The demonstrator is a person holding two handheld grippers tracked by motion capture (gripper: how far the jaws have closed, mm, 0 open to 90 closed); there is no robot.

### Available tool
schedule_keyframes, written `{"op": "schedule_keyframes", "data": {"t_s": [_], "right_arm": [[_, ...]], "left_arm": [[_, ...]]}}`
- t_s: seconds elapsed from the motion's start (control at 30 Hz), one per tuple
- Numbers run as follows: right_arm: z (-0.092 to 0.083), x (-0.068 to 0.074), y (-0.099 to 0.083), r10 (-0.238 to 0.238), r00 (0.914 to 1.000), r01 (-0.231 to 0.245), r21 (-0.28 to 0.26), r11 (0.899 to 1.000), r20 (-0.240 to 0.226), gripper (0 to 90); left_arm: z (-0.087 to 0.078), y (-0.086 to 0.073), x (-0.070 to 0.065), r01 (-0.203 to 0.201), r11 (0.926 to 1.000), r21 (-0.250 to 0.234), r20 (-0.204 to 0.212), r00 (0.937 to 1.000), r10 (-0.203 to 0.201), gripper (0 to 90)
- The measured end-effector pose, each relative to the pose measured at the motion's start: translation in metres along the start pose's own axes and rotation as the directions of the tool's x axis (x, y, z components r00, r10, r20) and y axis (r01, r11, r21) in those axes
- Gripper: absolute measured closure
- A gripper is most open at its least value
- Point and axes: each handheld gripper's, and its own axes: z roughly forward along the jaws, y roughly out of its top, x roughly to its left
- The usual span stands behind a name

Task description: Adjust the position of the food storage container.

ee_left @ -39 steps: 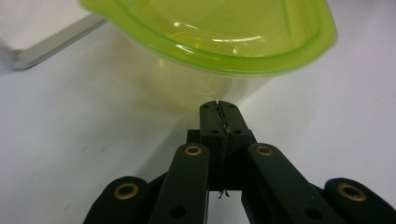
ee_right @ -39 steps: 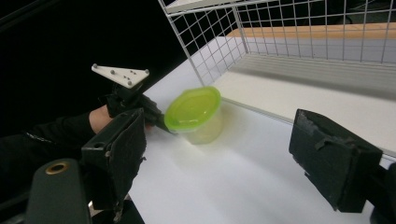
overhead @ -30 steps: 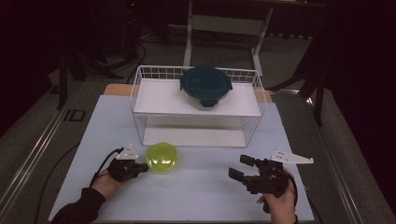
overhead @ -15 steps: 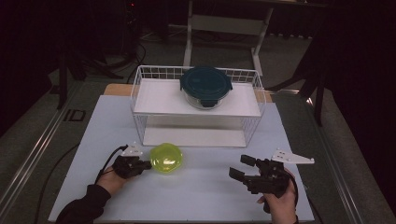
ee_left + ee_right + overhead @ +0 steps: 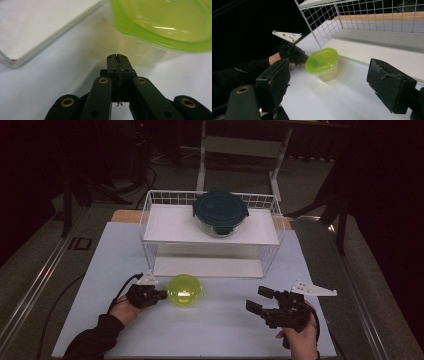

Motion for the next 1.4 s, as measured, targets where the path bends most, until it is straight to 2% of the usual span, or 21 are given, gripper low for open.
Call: {"op": "schedule_keyframes", "data": {"t_s": [0.13,0.37,0.5,0.7,0.77,0.8,0.83,0.87,1.13,1.4], "right_arm": [[0.001,0.000,0.000,-0.001,1.0000,0.001,0.005,1.000,0.000,18.2],[0.001,0.000,0.000,0.003,1.0000,-0.003,0.007,1.000,0.001,18.3],[0.001,0.000,0.000,0.002,1.0000,-0.002,0.008,1.000,0.001,18.3],[0.001,0.001,-0.001,-0.001,1.0000,0.001,0.011,1.000,0.003,18.2],[0.001,0.001,0.000,-0.001,1.0000,0.001,0.012,1.000,0.002,18.3],[0.001,0.001,0.000,-0.002,1.0000,0.002,0.010,1.000,0.002,18.3],[0.001,0.001,0.000,-0.003,1.0000,0.003,0.008,1.000,0.004,18.3],[0.000,0.001,0.000,-0.002,1.0000,0.002,0.008,1.000,0.004,18.3],[-0.001,-0.001,-0.001,0.002,1.0000,-0.002,0.004,1.000,0.005,18.3],[-0.002,-0.001,-0.002,0.004,1.0000,-0.004,0.002,1.000,0.004,18.3]], "left_arm": [[0.004,0.002,0.006,0.016,0.9994,-0.032,-0.008,0.9998,-0.016,88.9],[0.008,0.006,0.001,0.002,0.9997,-0.024,0.022,0.9998,-0.002,88.9],[0.008,0.005,-0.006,0.001,0.9998,-0.019,0.037,0.9993,-0.001,88.8],[0.014,0.008,-0.026,-0.033,0.9994,-0.007,0.093,0.9951,0.033,88.8],[0.015,0.009,-0.028,-0.043,0.9990,-0.008,0.094,0.9946,0.043,88.8],[0.016,0.010,-0.031,-0.048,0.9989,-0.002,0.103,0.9936,0.048,88.8],[0.019,0.011,-0.035,-0.069,0.9976,0.004,0.111,0.9915,0.068,88.8],[0.020,0.012,-0.036,-0.067,0.9977,0.008,0.120,0.9906,0.066,88.8],[0.029,0.021,-0.047,-0.093,0.9955,0.019,0.134,0.9869,0.089,88.8],[0.035,0.027,-0.049,-0.083,0.9962,0.024,0.117,0.9899,0.080,88.9]]}}
